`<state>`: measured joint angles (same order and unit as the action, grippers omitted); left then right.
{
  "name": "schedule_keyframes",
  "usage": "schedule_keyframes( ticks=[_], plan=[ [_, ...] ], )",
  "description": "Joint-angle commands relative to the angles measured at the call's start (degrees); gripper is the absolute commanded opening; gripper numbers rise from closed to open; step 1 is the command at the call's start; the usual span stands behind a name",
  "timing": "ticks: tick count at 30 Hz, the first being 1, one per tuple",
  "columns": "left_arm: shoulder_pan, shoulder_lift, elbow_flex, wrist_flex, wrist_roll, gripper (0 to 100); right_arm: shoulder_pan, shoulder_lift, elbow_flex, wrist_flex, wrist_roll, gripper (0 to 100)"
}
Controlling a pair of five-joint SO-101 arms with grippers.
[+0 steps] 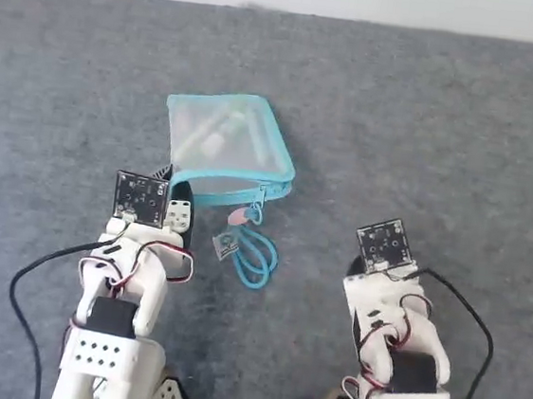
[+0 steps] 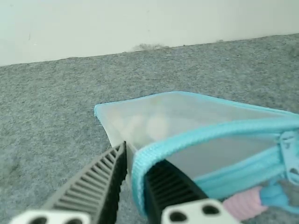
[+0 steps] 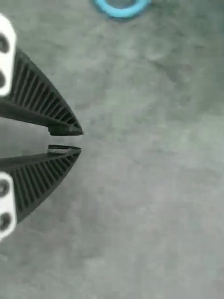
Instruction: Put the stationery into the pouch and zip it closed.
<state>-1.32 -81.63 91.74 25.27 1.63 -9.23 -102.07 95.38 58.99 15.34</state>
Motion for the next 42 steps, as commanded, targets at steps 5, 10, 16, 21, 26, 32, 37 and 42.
schedule_keyframes(
  ticks=[5,10,16,21,26,32,37,42],
  plan=[
    [0.26,0.35,-0.48,0.09,-0.70,1,1.01,0.13,1.14,11.38,0.88,5.2],
    [0.26,0.35,-0.48,0.00,-5.63,1,0.75,0.04,0.97,15.08,0.88,5.0],
    [0.26,0.35,-0.48,0.00,-7.03,1,0.75,0.04,0.97,15.08,0.88,5.0],
    [0.26,0.35,-0.48,0.00,-7.03,1,0.75,0.04,0.97,15.08,0.88,5.0],
    [0.26,0.35,-0.40,0.00,-7.03,1,0.75,0.04,0.97,15.08,0.88,5.0],
    [0.44,0.35,-0.48,-0.09,-7.03,1,0.75,0.04,0.97,15.08,0.88,5.0],
    [0.35,0.35,-0.48,-0.09,-7.03,1,0.75,0.04,0.97,15.08,0.88,5.0],
    [0.35,0.35,-0.48,-0.09,-7.03,1,0.75,0.04,0.97,15.08,0.88,5.0]
  ],
)
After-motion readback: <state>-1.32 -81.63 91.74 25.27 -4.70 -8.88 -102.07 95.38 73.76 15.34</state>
